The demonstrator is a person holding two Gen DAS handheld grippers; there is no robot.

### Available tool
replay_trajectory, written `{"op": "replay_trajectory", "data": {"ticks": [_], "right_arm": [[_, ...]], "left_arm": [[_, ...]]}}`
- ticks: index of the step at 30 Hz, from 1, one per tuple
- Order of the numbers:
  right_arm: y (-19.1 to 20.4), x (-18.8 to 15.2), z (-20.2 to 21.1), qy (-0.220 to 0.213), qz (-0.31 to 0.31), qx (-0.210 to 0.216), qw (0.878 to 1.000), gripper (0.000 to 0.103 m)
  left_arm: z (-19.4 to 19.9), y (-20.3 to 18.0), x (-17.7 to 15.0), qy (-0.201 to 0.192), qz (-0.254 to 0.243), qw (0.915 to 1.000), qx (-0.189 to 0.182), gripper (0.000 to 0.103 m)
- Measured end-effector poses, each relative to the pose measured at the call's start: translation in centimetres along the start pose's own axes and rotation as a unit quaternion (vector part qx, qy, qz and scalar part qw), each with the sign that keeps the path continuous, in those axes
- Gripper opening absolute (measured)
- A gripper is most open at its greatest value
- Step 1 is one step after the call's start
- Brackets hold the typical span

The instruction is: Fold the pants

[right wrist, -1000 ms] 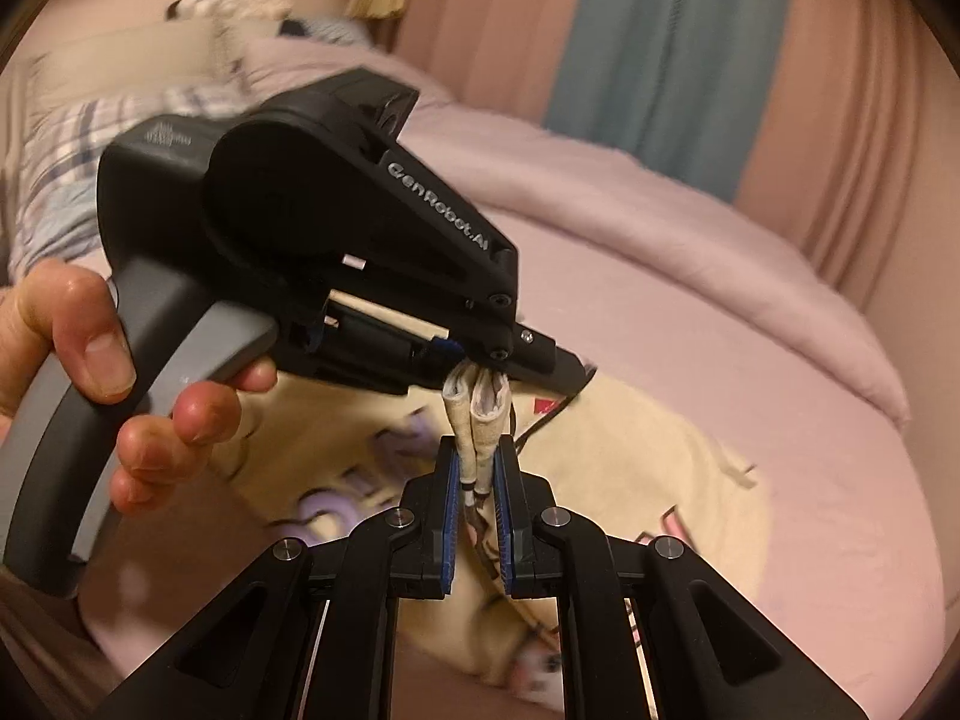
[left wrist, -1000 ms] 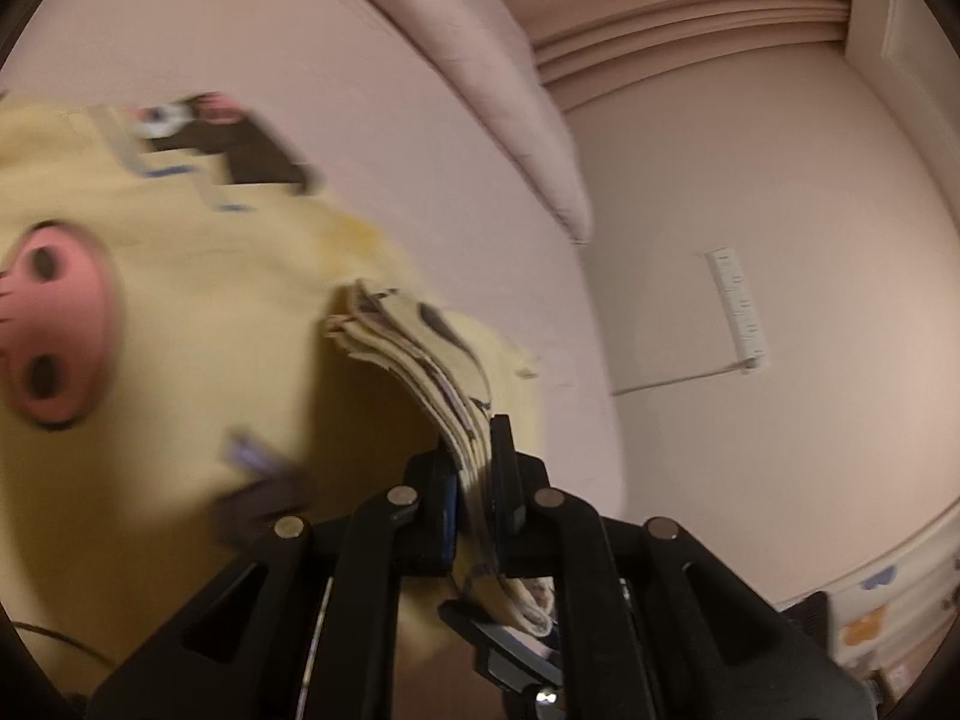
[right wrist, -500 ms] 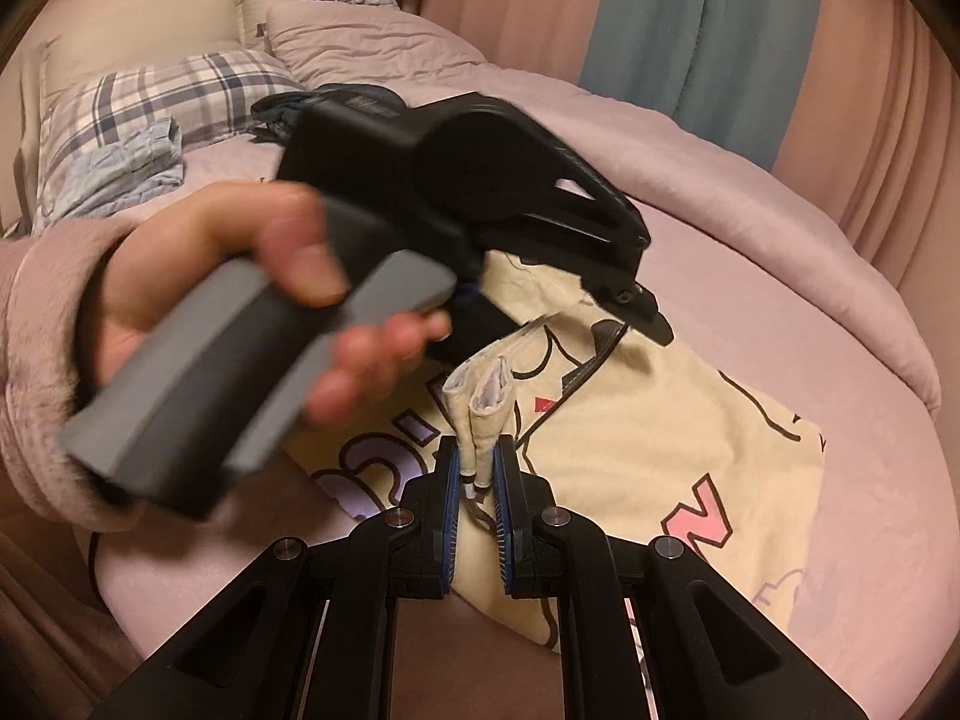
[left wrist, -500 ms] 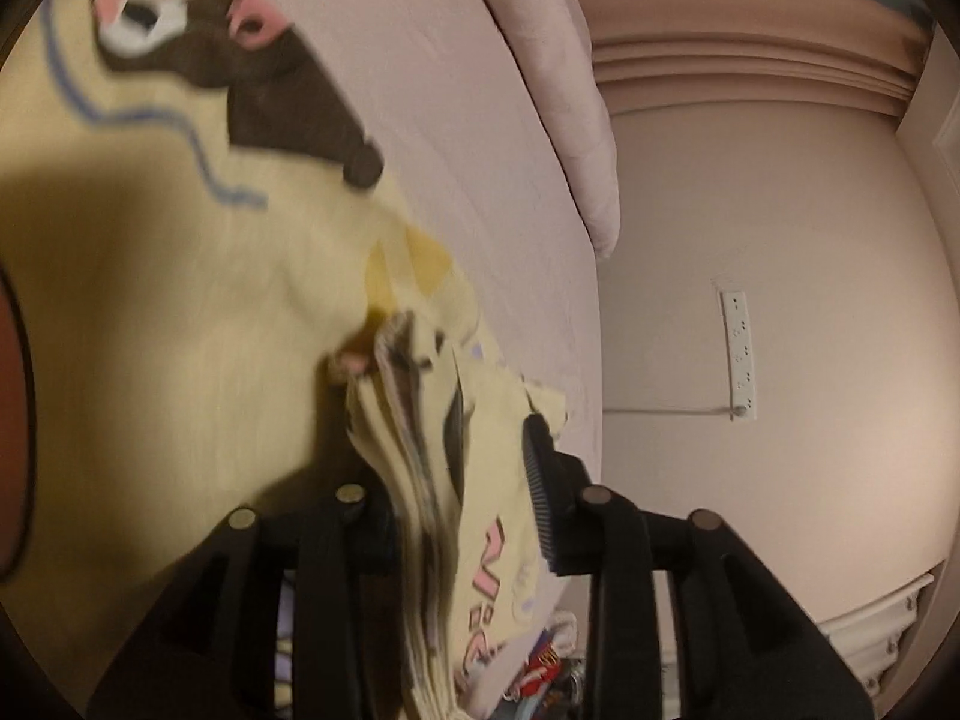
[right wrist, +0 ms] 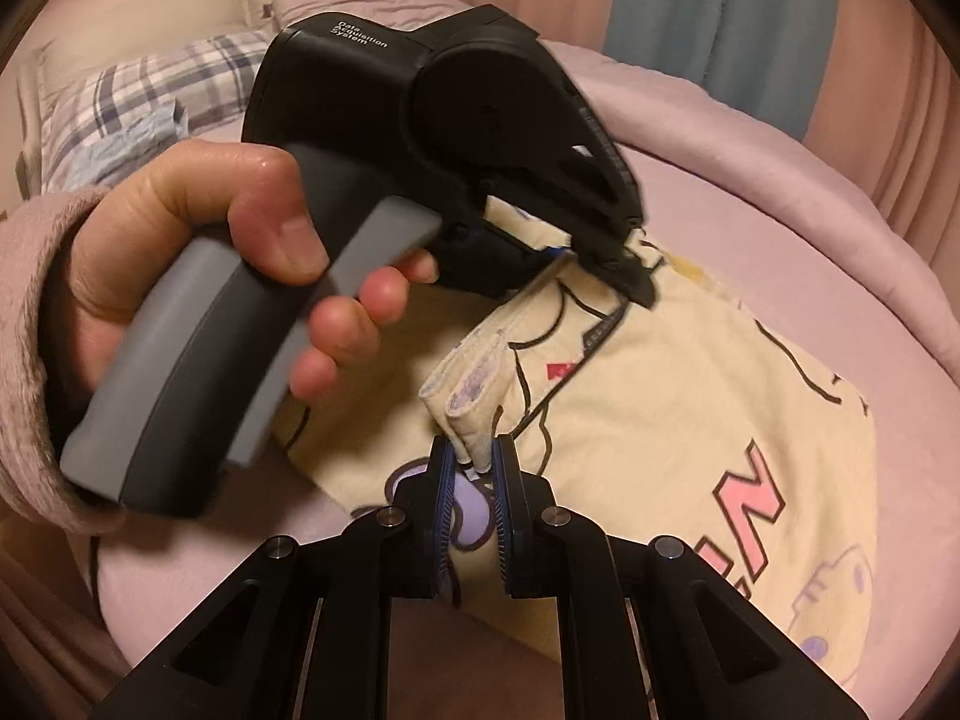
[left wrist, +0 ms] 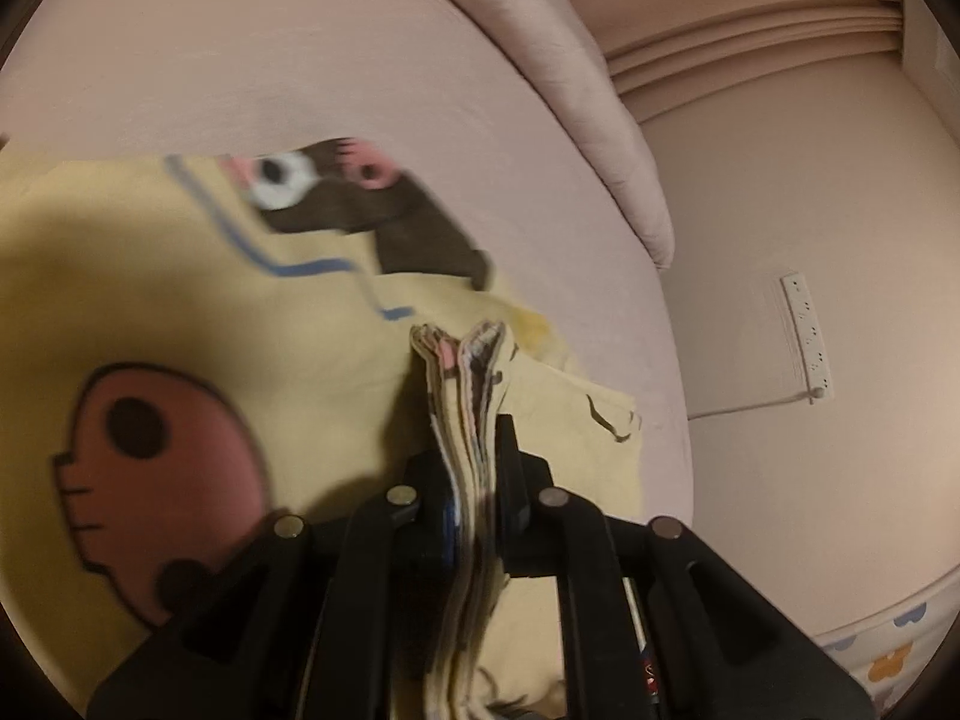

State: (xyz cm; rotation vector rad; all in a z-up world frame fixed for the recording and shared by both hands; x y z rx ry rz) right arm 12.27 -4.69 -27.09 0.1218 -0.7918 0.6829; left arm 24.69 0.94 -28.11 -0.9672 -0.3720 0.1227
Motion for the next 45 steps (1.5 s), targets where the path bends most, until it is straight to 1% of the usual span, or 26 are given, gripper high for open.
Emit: {"op": "replay_trajectory", "data": {"ticks": [1,3,5,7,8,10,12,13,14,17,18,19,21,22,24,26,29,30,32,34,35,37,38,40,42,45], "right_arm": [[0.0,0.0,0.1,0.0,-0.004,0.003,1.0,0.01],[-0.4,0.0,0.2,0.004,-0.025,0.022,0.999,0.021],[-0.9,-0.1,0.7,0.014,-0.051,0.051,0.997,0.052],[-1.5,-0.3,2.0,0.02,-0.064,0.072,0.995,0.055],[-1.9,-0.3,2.8,0.016,-0.072,0.087,0.993,0.055],[-3.5,-0.1,4.9,-0.002,-0.104,0.129,0.986,0.055],[-6.2,0.4,7.0,-0.034,-0.144,0.153,0.977,0.055],[-8.0,0.7,7.6,-0.046,-0.16,0.144,0.975,0.055],[-10.1,1.2,7.7,-0.052,-0.175,0.115,0.976,0.055],[-15.8,2.0,6.0,-0.037,-0.206,0.018,0.978,0.052],[-17.2,2.1,5.1,-0.028,-0.217,0.009,0.976,0.048],[-18.6,2.1,3.5,-0.009,-0.228,0.003,0.974,0.041],[-19.1,2.3,0.6,0.03,-0.228,-0.01,0.973,0.041],[-19.4,1.7,-1.2,0.067,-0.208,-0.04,0.975,0.04],[-19.7,0.3,-3.1,0.11,-0.181,-0.081,0.974,0.037],[-20.2,-0.1,-3.0,0.097,-0.19,-0.074,0.974,0.037],[-20.5,0.1,-1.1,0.077,-0.222,-0.073,0.969,0.037],[-20.3,0.1,0.1,0.06,-0.233,-0.064,0.968,0.037],[-18.8,-0.3,2.9,0.023,-0.24,-0.037,0.97,0.037],[-16.9,-1.5,4.8,0.012,-0.219,-0.035,0.975,0.037],[-15.8,-2.4,5.1,0.015,-0.209,-0.034,0.977,0.037],[-13.5,-5.0,4.0,0.056,-0.185,-0.024,0.981,0.037],[-12.3,-7.0,2.9,0.088,-0.167,-0.035,0.981,0.038],[-11.4,-6.8,3.5,0.065,-0.13,-0.067,0.987,0.04],[-10.6,-6.3,4.2,0.086,-0.113,-0.081,0.987,0.04],[-9.3,-4.2,5.1,0.071,-0.081,-0.067,0.992,0.041]], "left_arm": [[0.1,0.2,0.0,0.0,-0.001,1.0,-0.001,0.013],[0.0,0.2,0.1,0.012,-0.009,0.9999,0.009,0.016],[1.0,0.1,0.3,0.014,-0.011,0.9996,0.021,0.028],[2.6,0.1,0.6,0.01,-0.021,0.999,0.037,0.049],[3.6,-0.1,0.8,0.003,-0.031,0.9983,0.049,0.054],[5.2,-0.5,0.7,-0.007,-0.048,0.9971,0.058,0.055],[5.9,-1.4,-0.2,-0.002,-0.059,0.9975,0.038,0.055],[5.7,-1.8,-0.6,0.002,-0.063,0.9975,0.033,0.055],[5.2,-2.6,-1.3,0.011,-0.07,0.9973,0.022,0.055],[3.4,-4.7,-3.8,0.038,-0.103,0.994,-0.008,0.055],[2.6,-5.0,-4.6,0.049,-0.109,0.9928,-0.014,0.055],[1.6,-4.9,-5.7,0.068,-0.109,0.9916,-0.015,0.055],[0.1,-3.7,-7.6,0.104,-0.105,0.989,0.01,0.053],[-0.1,-2.9,-8.5,0.112,-0.107,0.9877,0.022,0.043],[1.3,-1.8,-9.4,0.107,-0.112,0.9877,0.016,0.038],[2.4,-1.1,-9.8,0.116,-0.093,0.9889,0.002,0.038],[4.5,-0.5,-10.8,0.118,-0.097,0.9883,-0.004,0.041],[4.9,-0.3,-10.9,0.114,-0.099,0.9885,-0.003,0.045],[5.6,0.1,-11.0,0.103,-0.091,0.9905,-0.008,0.046],[5.7,0.2,-11.1,0.093,-0.075,0.9926,-0.019,0.046],[5.6,-0.1,-10.8,0.087,-0.069,0.9935,-0.023,0.046],[6.8,0.5,-11.0,0.07,-0.062,0.9953,-0.025,0.048],[7.5,0.6,-11.0,0.063,-0.058,0.9961,-0.023,0.05],[10.0,1.4,-11.0,0.029,-0.034,0.9988,-0.02,0.057],[12.6,2.6,-11.1,-0.002,-0.008,0.9999,-0.011,0.066],[18.2,5.4,-11.9,-0.071,0.036,0.9967,0.015,0.071]]}}
Point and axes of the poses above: each gripper's, at about its wrist camera, not at the fingertips, and z roughly against the way its jaws point, y to its left, x to its top, the point moved 4 cm from there along -z, roughly the way its jaws point, and after that the axes turned 2 degrees about -x, right-handed, at the moved point
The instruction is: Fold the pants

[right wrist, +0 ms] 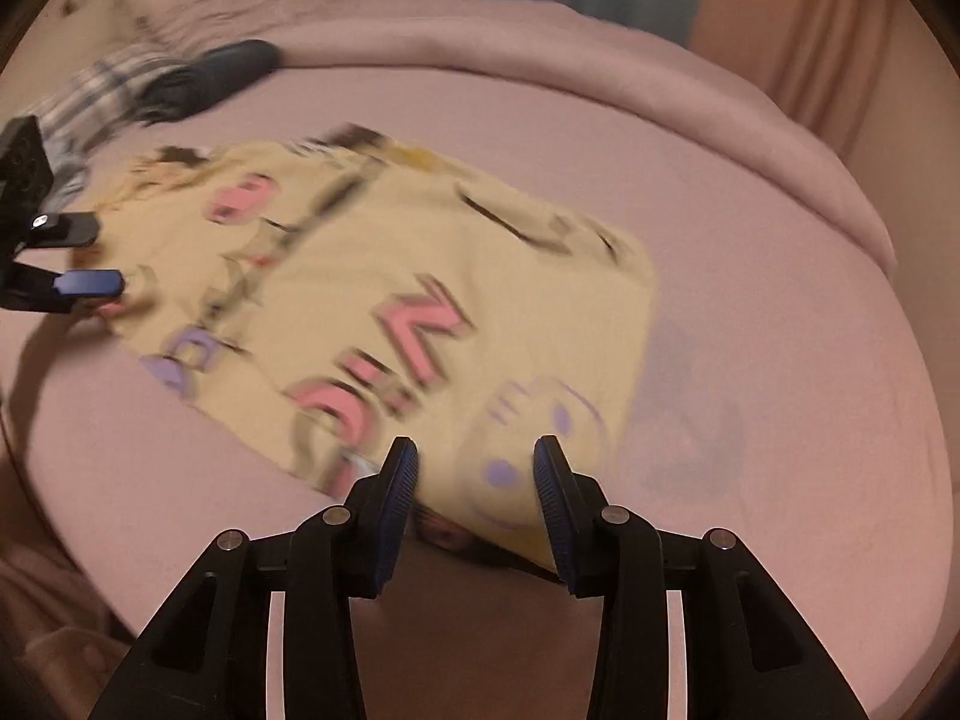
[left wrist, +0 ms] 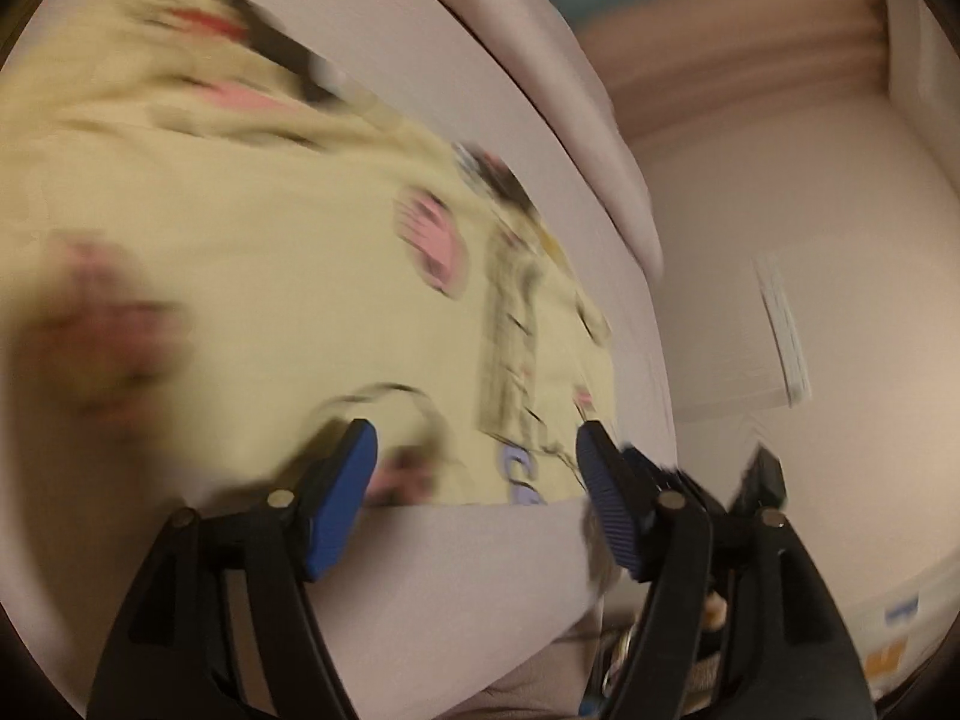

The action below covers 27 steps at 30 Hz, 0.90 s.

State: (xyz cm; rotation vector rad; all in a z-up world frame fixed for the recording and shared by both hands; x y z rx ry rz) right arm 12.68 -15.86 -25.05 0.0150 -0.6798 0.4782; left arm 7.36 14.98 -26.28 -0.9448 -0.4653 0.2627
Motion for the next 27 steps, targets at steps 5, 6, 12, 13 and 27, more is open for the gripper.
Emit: {"op": "replay_trajectory", "data": {"ticks": [5,6,12,13,27], "right_arm": [[3.7,3.7,0.3,-0.034,0.001,0.081,0.996,0.05],[4.5,4.4,0.1,-0.037,-0.006,0.1,0.994,0.05],[9.3,7.8,-1.5,-0.042,-0.036,0.157,0.986,0.051],[9.9,8.0,-1.5,-0.044,-0.031,0.161,0.985,0.051],[15.2,10.9,-2.0,-0.039,-0.006,0.216,0.976,0.051]], "left_arm": [[5.7,3.6,-0.4,-0.09,0.077,0.9929,0.015,0.082],[6.4,4.5,-0.5,-0.1,0.095,0.9903,0.015,0.082],[6.9,6.0,0.2,-0.132,0.171,0.9763,0.01,0.082],[6.8,5.9,0.7,-0.139,0.175,0.9747,0.012,0.082],[5.9,6.1,4.7,-0.209,0.24,0.947,0.043,0.074]]}}
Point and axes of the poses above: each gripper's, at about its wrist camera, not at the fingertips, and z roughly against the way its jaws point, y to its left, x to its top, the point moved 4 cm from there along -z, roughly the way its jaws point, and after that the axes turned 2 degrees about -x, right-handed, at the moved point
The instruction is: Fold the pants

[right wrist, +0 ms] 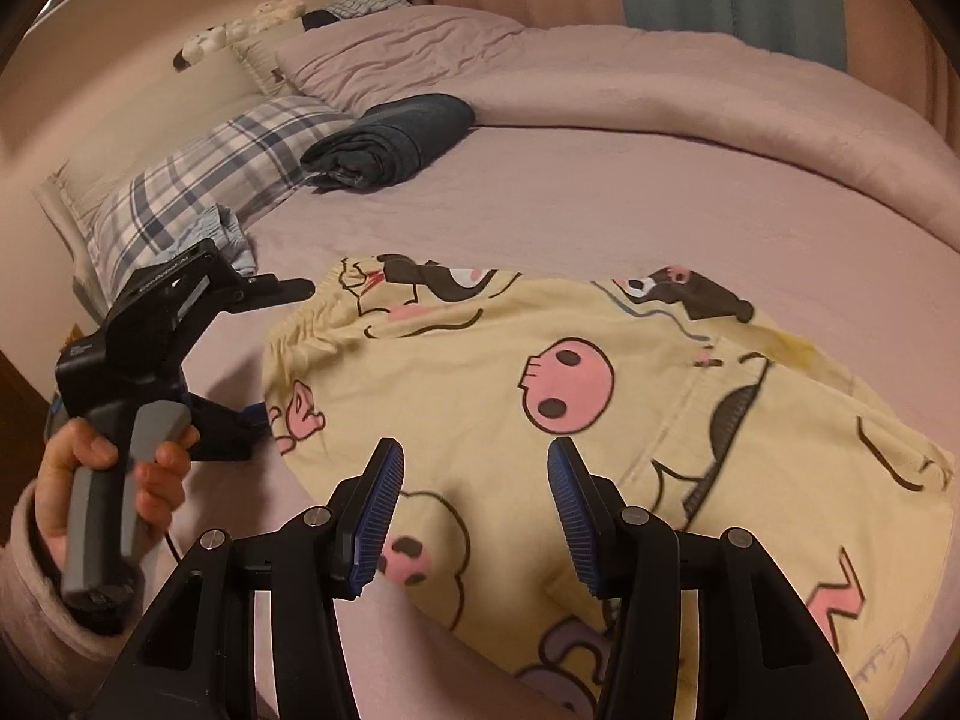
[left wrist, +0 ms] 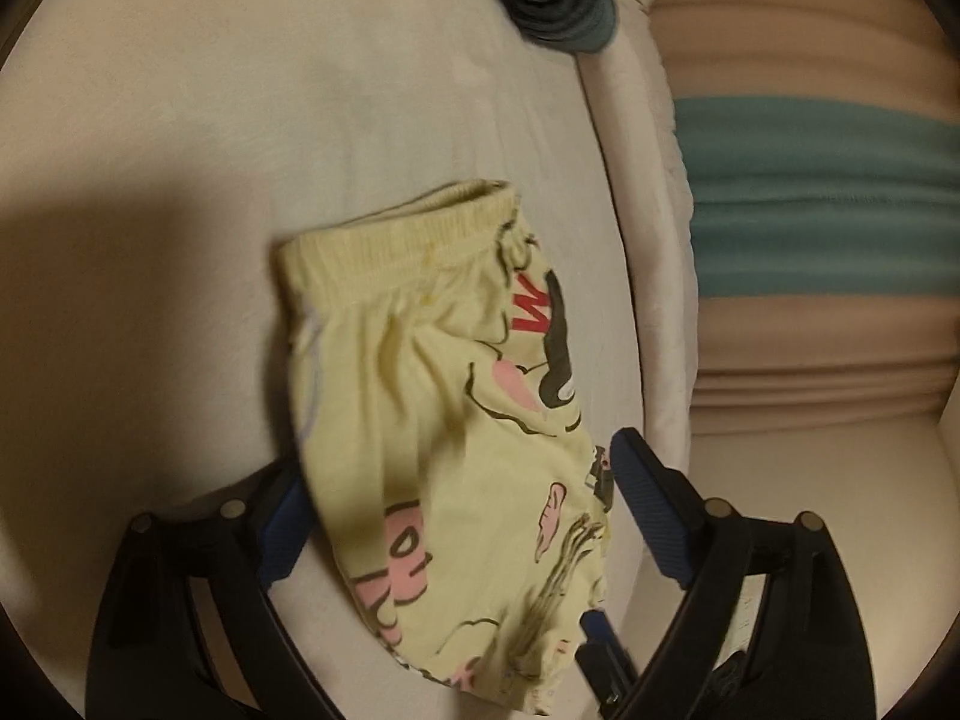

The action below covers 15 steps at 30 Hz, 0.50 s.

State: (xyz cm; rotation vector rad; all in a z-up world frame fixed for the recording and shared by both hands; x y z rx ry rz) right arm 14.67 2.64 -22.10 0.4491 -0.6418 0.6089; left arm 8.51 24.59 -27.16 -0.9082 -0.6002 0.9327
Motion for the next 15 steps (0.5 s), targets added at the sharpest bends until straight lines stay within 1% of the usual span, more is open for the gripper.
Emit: {"op": "replay_trajectory", "data": {"ticks": [1,2,3,4,5,6,7,8,9,10,11,12,14,15], "right_arm": [[0.0,0.2,-0.5,0.005,-0.003,0.004,1.0,0.051],[-0.1,0.4,-1.0,0.011,-0.006,0.008,1.0,0.051],[-0.1,0.6,-1.5,0.015,-0.01,0.011,1.0,0.051],[-0.2,0.8,-1.9,0.019,-0.015,0.016,1.0,0.049],[-0.3,1.1,-2.5,0.026,-0.024,0.022,0.999,0.041],[-0.6,1.3,-3.2,0.036,-0.032,0.017,0.999,0.037],[-1.2,1.5,-4.1,0.049,-0.044,-0.003,0.998,0.032],[-1.6,1.6,-4.6,0.054,-0.05,-0.013,0.997,0.027],[-1.9,1.7,-5.3,0.061,-0.051,-0.021,0.997,0.024],[-2.3,1.4,-6.6,0.077,-0.051,-0.036,0.995,0.02],[-2.7,1.0,-7.9,0.093,-0.061,-0.039,0.993,0.018],[-2.8,1.0,-8.2,0.08,-0.066,-0.037,0.994,0.018],[-2.6,1.2,-8.0,0.083,-0.063,-0.041,0.994,0.018],[-2.7,1.2,-7.8,0.083,-0.065,-0.037,0.994,0.018]], "left_arm": [[-0.5,-0.3,-0.2,0.005,-0.011,0.9999,-0.007,0.029],[-1.2,0.1,-0.4,0.023,-0.005,0.9997,-0.009,0.007],[-1.6,0.7,-0.6,0.032,0.004,0.9994,-0.011,0.007],[-1.7,1.0,-0.6,0.03,0.005,0.9994,-0.016,0.007],[-1.4,1.1,-0.6,0.025,0.0,0.9996,-0.015,0.007],[-0.9,1.0,-0.5,0.014,-0.008,0.9997,-0.02,0.006],[-0.5,0.8,-0.5,0.006,-0.015,0.9996,-0.022,0.006],[-0.1,0.2,-0.3,-0.004,-0.032,0.9992,-0.024,0.006],[0.0,-0.2,-0.3,-0.007,-0.04,0.9988,-0.027,0.006],[0.2,-1.0,-0.2,-0.01,-0.051,0.9979,-0.037,0.006],[0.2,-1.4,-0.2,-0.012,-0.063,0.9972,-0.038,0.006],[0.3,-2.4,-0.3,-0.013,-0.085,0.9955,-0.039,0.006],[0.4,-5.5,-1.3,-0.013,-0.16,0.9861,-0.043,0.005],[0.1,-6.9,-2.0,-0.006,-0.19,0.9804,-0.052,0.006]]}}
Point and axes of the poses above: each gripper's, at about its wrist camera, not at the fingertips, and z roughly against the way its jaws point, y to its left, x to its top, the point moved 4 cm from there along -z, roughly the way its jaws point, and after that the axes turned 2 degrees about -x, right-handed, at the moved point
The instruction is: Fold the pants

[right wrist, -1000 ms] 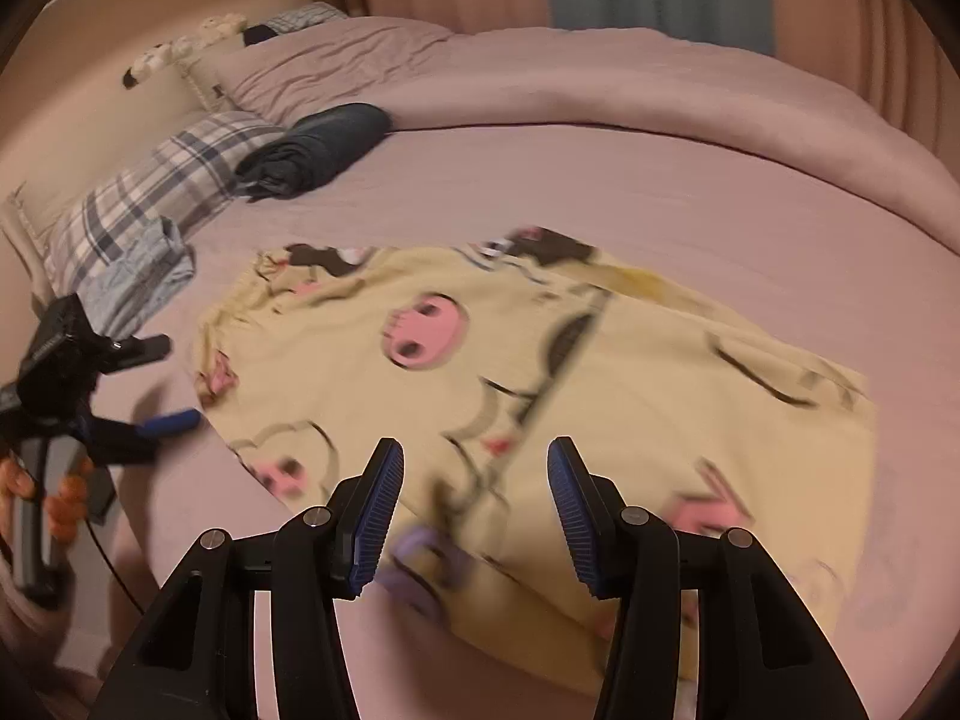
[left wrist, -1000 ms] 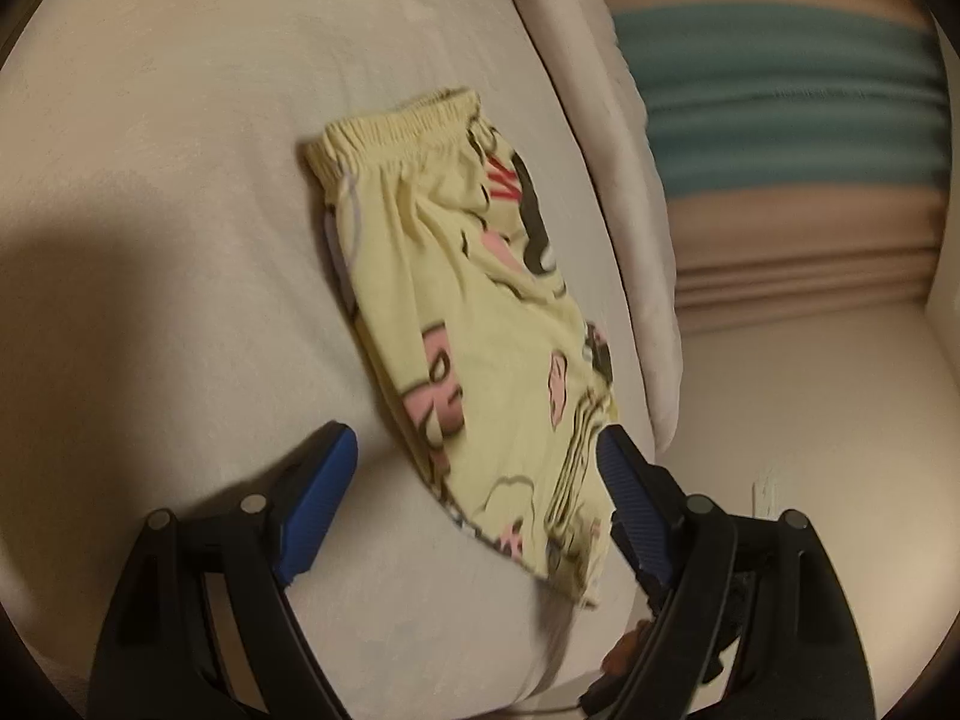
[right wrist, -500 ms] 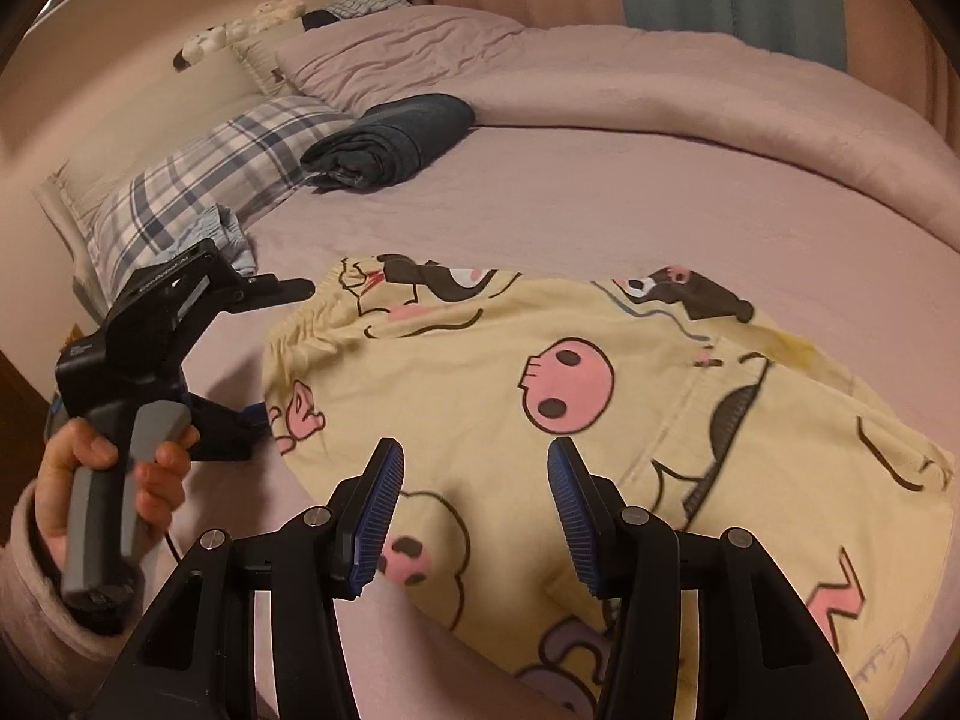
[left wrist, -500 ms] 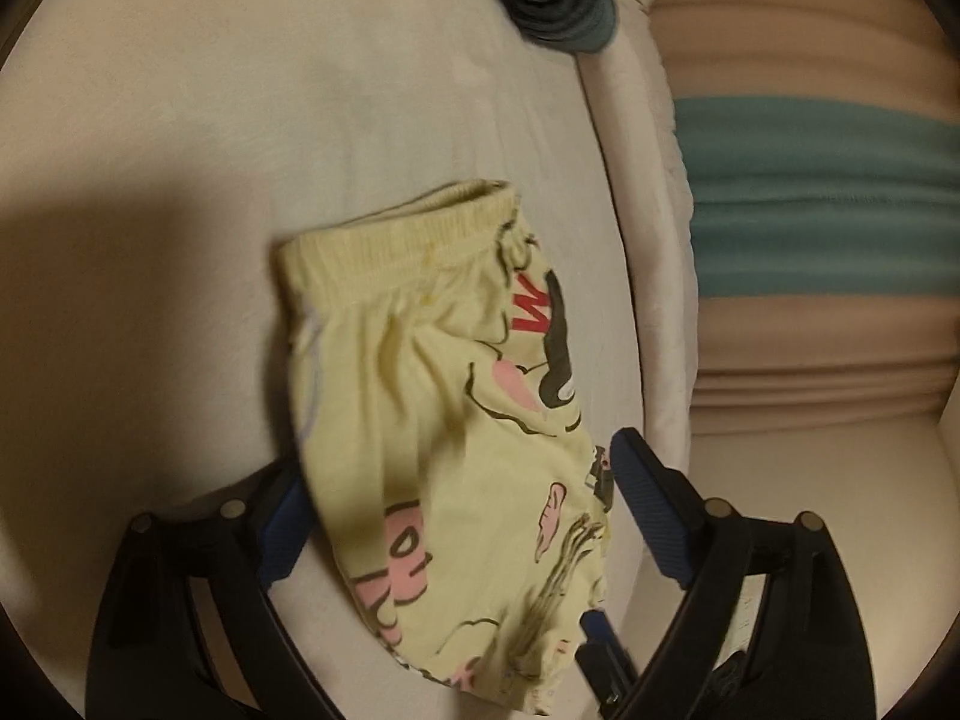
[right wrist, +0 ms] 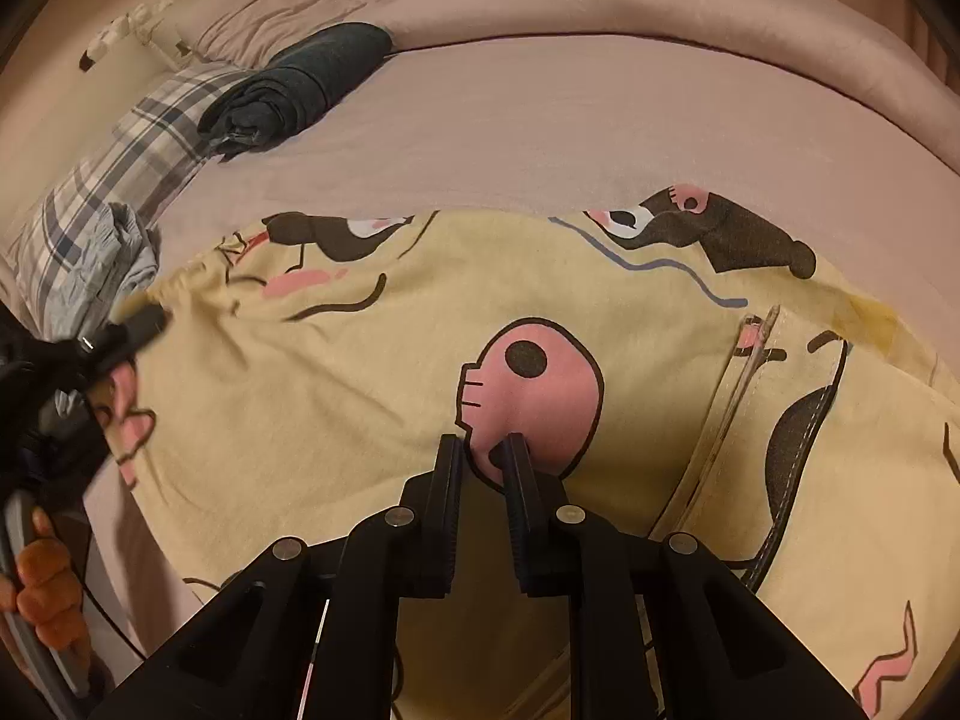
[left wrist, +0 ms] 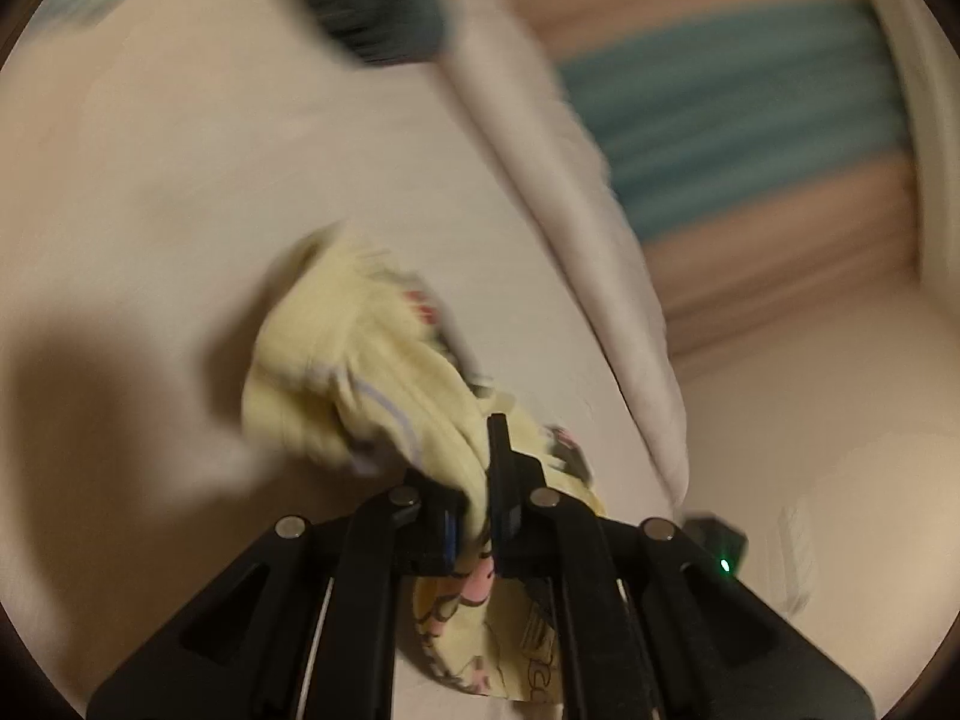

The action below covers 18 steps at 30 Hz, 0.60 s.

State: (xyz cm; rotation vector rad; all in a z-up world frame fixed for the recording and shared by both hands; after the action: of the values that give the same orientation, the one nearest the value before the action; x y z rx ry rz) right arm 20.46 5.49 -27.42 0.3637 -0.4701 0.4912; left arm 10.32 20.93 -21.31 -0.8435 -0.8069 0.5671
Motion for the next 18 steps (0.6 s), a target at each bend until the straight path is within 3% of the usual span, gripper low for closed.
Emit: {"op": "replay_trajectory", "data": {"ticks": [2,4,6,7,8,9,10,11,12,14,15,16,17,18], "right_arm": [[-1.1,0.0,0.6,-0.005,-0.035,0.044,0.998,0.018],[-3.5,-0.4,1.7,-0.014,-0.12,0.118,0.986,0.018],[-6.6,-1.3,3.1,-0.037,-0.222,0.199,0.954,0.018],[-8.5,-1.9,3.8,-0.049,-0.277,0.245,0.928,0.018],[-10.6,-2.7,4.7,-0.067,-0.335,0.294,0.893,0.022],[-12.5,-3.5,5.4,-0.086,-0.376,0.328,0.862,0.027],[-14.2,-4.3,6.2,-0.101,-0.406,0.353,0.837,0.041],[-15.5,-5.0,6.8,-0.112,-0.425,0.373,0.817,0.053],[-16.8,-5.9,7.4,-0.117,-0.443,0.39,0.799,0.058],[-18.9,-7.6,8.1,-0.115,-0.471,0.399,0.778,0.065],[-19.6,-8.3,8.3,-0.119,-0.478,0.399,0.773,0.067],[-20.2,-9.0,8.4,-0.111,-0.481,0.39,0.777,0.071],[-20.5,-9.4,8.4,-0.095,-0.484,0.38,0.782,0.071],[-20.6,-9.8,8.4,-0.08,-0.486,0.375,0.785,0.071]], "left_arm": [[-0.9,-3.6,-0.6,0.017,-0.064,0.9976,-0.02,0.006],[-1.6,-7.0,-1.8,0.035,-0.133,0.9897,-0.04,0.006],[-2.5,-10.4,-3.8,0.059,-0.213,0.9741,-0.046,0.006],[-3.1,-12.2,-5.2,0.076,-0.26,0.9613,-0.052,0.006],[-3.6,-13.5,-6.6,0.089,-0.296,0.9494,-0.053,0.006],[-4.5,-14.9,-8.8,0.112,-0.344,0.9309,-0.054,0.006],[-5.5,-15.7,-10.7,0.133,-0.376,0.9156,-0.049,0.007],[-6.5,-16.0,-12.0,0.146,-0.397,0.9054,-0.04,0.007],[-8.0,-16.4,-14.5,0.171,-0.432,0.8851,-0.024,0.007],[-10.4,-16.4,-17.9,0.211,-0.476,0.8537,-0.009,0.008],[-11.4,-16.2,-19.9,0.228,-0.504,0.8328,0.005,0.008],[-12.3,-16.0,-22.8,0.25,-0.554,0.7939,0.022,0.011],[-12.7,-15.7,-24.7,0.255,-0.595,0.7618,0.038,0.014],[-13.0,-15.4,-25.5,0.25,-0.62,0.7417,0.048,0.021]]}}
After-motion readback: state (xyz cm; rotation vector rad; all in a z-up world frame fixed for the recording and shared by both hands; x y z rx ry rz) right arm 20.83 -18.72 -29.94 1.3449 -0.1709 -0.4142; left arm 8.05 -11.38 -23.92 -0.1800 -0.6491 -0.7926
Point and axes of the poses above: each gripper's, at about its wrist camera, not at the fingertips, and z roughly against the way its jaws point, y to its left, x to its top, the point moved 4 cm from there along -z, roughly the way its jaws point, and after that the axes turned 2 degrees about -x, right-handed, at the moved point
